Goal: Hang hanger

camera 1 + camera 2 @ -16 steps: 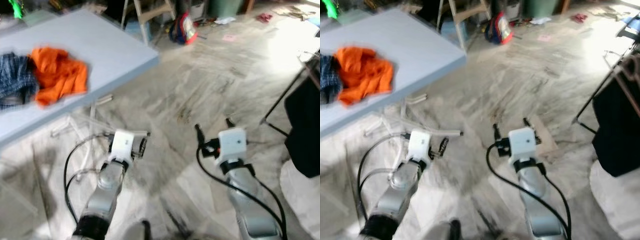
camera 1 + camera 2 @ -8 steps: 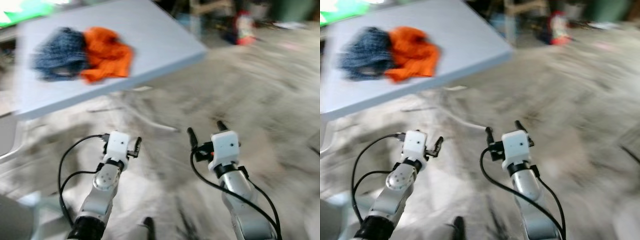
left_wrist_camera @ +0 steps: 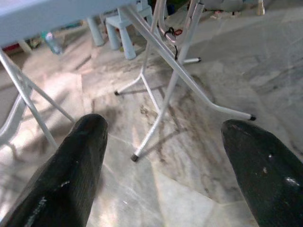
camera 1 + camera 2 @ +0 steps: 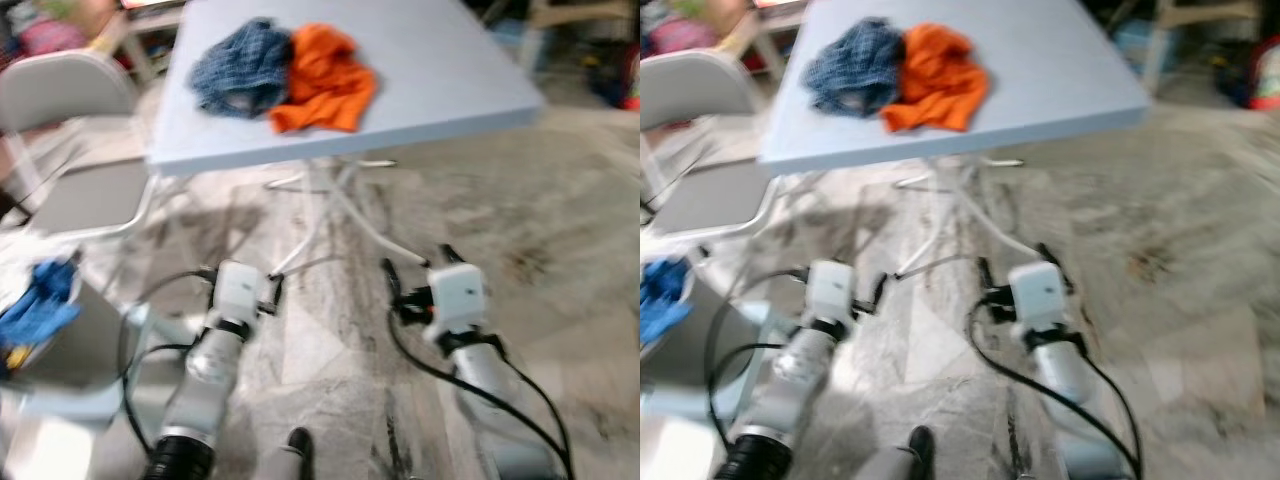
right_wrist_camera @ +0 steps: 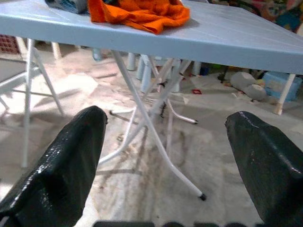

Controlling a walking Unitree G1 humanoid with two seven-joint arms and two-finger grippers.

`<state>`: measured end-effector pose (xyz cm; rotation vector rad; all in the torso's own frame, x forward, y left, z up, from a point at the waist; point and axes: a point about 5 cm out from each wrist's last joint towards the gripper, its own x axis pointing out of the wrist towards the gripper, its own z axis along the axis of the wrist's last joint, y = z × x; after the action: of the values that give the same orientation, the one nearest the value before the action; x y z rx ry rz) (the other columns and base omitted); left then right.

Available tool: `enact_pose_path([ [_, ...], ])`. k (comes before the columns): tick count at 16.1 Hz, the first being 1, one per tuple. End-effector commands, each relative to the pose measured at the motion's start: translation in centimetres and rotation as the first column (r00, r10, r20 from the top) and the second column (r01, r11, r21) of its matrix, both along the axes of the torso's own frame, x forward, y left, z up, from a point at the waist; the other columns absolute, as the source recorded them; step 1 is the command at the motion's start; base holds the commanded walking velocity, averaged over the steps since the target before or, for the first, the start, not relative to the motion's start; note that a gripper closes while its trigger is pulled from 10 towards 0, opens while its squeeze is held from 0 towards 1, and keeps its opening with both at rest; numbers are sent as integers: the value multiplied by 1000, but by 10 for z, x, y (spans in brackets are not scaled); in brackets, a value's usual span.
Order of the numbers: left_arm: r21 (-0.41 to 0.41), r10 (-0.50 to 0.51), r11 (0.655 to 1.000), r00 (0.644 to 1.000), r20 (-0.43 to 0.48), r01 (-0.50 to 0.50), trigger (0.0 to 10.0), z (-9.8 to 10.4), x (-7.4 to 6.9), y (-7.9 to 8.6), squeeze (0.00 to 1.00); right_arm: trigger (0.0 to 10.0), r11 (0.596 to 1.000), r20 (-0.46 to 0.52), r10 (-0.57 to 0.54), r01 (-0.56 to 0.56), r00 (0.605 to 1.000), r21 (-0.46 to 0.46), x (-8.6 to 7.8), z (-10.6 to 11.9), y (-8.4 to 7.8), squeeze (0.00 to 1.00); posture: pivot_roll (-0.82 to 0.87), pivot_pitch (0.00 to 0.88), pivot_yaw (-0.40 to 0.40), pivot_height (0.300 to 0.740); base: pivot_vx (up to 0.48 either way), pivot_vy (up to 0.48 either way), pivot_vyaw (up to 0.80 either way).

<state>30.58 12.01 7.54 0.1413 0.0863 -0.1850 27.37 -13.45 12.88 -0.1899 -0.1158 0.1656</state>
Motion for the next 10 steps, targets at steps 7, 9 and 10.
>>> enact_pose_path([
  [7, 21, 11, 1000, 1000, -25, -11, 10000, -3, 0, 7, 0, 10000, 999, 2, 7, -7, 1000, 44, -1, 2, 5, 0, 71, 242, 75, 740, 0, 248, 0],
  [9, 22, 11, 1000, 1000, -25, -11, 10000, -2, 0, 8, 0, 10000, 999, 5, 5, -5, 1000, 47, -1, 3, 5, 0, 71, 245, 78, 740, 0, 471, 0],
  [10, 24, 13, 1000, 1000, -26, -12, 10000, -2, 0, 8, 0, 10000, 999, 6, 4, -5, 1000, 48, -1, 4, 5, 0, 71, 247, 80, 740, 0, 472, 0],
])
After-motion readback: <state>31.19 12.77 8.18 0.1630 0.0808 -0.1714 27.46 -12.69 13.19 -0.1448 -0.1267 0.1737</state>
